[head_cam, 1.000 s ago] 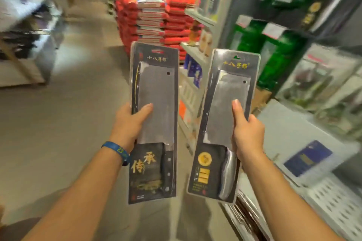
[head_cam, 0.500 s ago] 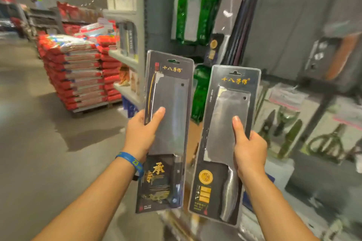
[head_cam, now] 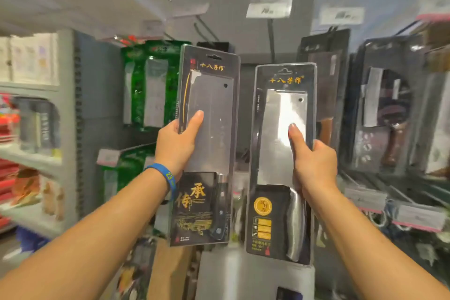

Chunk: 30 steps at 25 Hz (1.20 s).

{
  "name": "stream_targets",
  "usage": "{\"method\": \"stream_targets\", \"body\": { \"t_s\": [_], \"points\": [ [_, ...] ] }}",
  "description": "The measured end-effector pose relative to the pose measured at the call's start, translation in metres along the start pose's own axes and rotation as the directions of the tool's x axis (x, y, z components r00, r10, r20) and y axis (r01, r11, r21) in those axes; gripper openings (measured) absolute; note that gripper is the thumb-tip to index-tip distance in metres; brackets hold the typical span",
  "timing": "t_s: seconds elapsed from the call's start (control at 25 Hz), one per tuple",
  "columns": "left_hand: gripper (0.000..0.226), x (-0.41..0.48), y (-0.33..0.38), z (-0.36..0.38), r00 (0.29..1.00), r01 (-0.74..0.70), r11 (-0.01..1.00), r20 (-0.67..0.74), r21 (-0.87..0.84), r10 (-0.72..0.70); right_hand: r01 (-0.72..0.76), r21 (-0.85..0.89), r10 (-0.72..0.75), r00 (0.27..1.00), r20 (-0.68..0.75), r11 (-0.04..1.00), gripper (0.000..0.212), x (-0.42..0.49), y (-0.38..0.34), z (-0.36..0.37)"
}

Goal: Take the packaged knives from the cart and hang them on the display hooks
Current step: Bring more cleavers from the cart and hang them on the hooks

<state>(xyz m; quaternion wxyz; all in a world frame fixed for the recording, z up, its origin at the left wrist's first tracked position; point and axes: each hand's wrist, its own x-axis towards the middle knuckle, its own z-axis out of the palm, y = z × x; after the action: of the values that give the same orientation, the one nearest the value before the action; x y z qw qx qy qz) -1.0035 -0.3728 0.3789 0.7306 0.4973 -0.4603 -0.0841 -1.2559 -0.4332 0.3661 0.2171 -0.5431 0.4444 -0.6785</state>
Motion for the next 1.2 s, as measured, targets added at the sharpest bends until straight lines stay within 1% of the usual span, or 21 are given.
{"method": "stream_targets", "body": {
  "t_s": [0.08,0.12,0.16,0.2,0.24,0.28,0.32,0.44,0.52,0.6,0.68,0.8,0.92,1.04,1.16,1.2],
  "points": [
    [0.064,0.025,-0.005,0.01,0.999,-0.004,0.999,0.034,-0.04,0.006,0.043,-0.075,-0.045,0.999,-0.027,0.996,0.075,0.018,-0.011,-0.001],
    [0.064,0.035,-0.007,0.015,0.999,-0.008,0.999,0.046,-0.041,0.009,0.066,-0.11,-0.071,0.997,-0.044,0.992,0.08,0.028,-0.018,-0.002],
    [0.07,0.044,-0.009,0.021,0.998,0.0,0.999,0.055,-0.04,0.002,0.094,-0.155,-0.105,0.992,-0.064,0.984,0.083,0.038,-0.026,-0.003],
    [0.07,0.054,-0.012,0.028,0.998,0.008,0.999,0.068,-0.046,-0.005,0.128,-0.201,-0.148,0.985,-0.085,0.971,0.083,0.048,-0.036,-0.004],
    [0.06,0.062,-0.013,0.033,0.997,0.009,0.998,0.081,-0.059,-0.004,0.164,-0.24,-0.193,0.976,-0.105,0.957,0.08,0.057,-0.047,-0.005],
    [0.057,0.07,-0.01,0.038,0.996,0.002,0.997,0.093,-0.075,0.005,0.196,-0.265,-0.235,0.964,-0.126,0.944,0.076,0.066,-0.059,-0.005],
    [0.058,0.076,-0.009,0.043,0.993,-0.003,0.996,0.119,-0.086,0.014,0.22,-0.274,-0.266,0.953,-0.143,0.936,0.073,0.074,-0.07,-0.006],
    [0.085,0.09,0.001,0.055,0.985,-0.02,0.995,0.171,-0.096,0.037,0.277,-0.283,-0.34,0.918,-0.205,0.918,0.072,0.088,-0.096,-0.006],
    [0.091,0.097,0.009,0.062,0.979,-0.076,0.99,0.178,-0.117,0.096,0.315,-0.293,-0.386,0.893,-0.232,0.903,0.073,0.094,-0.106,-0.006],
    [0.09,0.099,0.018,0.073,0.967,-0.134,0.984,0.201,-0.113,0.155,0.331,-0.316,-0.412,0.88,-0.238,0.889,0.073,0.098,-0.117,-0.008],
    [0.082,0.1,0.024,0.081,0.953,-0.193,0.975,0.217,-0.109,0.212,0.345,-0.305,-0.422,0.874,-0.241,0.888,0.073,0.103,-0.127,-0.01],
    [0.071,0.108,0.034,0.09,0.934,-0.239,0.966,0.248,-0.093,0.255,0.384,-0.309,-0.462,0.853,-0.243,0.87,0.071,0.111,-0.139,-0.017],
    [0.073,0.125,0.045,0.095,0.937,-0.239,0.968,0.242,-0.076,0.251,0.405,-0.337,-0.492,0.84,-0.23,0.85,0.07,0.117,-0.148,-0.025],
    [0.071,0.134,0.042,0.096,0.92,-0.277,0.96,0.278,-0.035,0.276,0.392,-0.343,-0.485,0.839,-0.249,0.854,0.067,0.116,-0.151,-0.027],
    [0.083,0.128,0.034,0.102,0.915,-0.248,0.969,0.325,-0.013,0.239,0.388,-0.341,-0.478,0.846,-0.236,0.856,0.068,0.115,-0.148,-0.026],
    [0.084,0.127,0.029,0.104,0.919,-0.227,0.974,0.331,0.002,0.214,0.387,-0.347,-0.478,0.847,-0.234,0.855,0.068,0.114,-0.148,-0.026]
  ]
}}
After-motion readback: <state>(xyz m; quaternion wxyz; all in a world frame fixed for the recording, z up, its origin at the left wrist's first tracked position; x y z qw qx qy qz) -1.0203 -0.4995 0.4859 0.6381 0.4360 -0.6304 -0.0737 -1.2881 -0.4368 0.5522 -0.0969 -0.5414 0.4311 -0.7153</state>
